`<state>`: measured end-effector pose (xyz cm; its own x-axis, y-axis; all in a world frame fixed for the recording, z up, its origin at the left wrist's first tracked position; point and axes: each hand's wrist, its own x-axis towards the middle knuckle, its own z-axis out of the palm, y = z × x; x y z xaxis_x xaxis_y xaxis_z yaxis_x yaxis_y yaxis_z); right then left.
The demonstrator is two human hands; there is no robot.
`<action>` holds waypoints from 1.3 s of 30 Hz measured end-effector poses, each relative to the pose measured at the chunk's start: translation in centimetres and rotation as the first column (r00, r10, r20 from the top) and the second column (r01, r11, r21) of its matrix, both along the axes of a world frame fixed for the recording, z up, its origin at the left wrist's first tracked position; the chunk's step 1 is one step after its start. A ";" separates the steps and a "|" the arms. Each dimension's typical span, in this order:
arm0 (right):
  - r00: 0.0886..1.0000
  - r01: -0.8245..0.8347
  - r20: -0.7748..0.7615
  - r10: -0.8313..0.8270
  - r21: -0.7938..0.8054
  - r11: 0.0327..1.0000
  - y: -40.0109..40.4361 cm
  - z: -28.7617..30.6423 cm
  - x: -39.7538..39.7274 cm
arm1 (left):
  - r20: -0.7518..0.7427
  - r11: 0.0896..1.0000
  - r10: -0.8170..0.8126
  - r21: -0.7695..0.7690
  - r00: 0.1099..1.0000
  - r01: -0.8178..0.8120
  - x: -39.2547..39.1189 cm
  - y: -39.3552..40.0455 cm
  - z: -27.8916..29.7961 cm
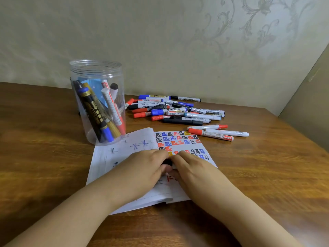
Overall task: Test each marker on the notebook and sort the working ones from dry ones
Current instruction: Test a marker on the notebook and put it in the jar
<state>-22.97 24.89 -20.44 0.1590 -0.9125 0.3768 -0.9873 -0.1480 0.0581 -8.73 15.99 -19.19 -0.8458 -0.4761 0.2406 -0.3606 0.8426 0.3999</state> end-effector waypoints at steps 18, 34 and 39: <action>0.889 0.223 0.348 -0.297 0.237 0.945 1.9 3.0 -1.6 | -0.150 0.996 0.076 0.054 0.986 -0.069 0.5 -0.6 0.1; 0.023 0.020 0.973 -0.230 0.229 0.973 4.6 2.2 -5.9 | -0.202 0.999 0.042 0.035 0.978 -0.036 -0.4 0.2 -0.5; 0.236 0.162 0.938 -0.252 0.218 0.962 4.5 2.0 -5.9 | -0.253 0.999 -0.034 -0.018 0.967 0.031 -0.4 0.2 -1.1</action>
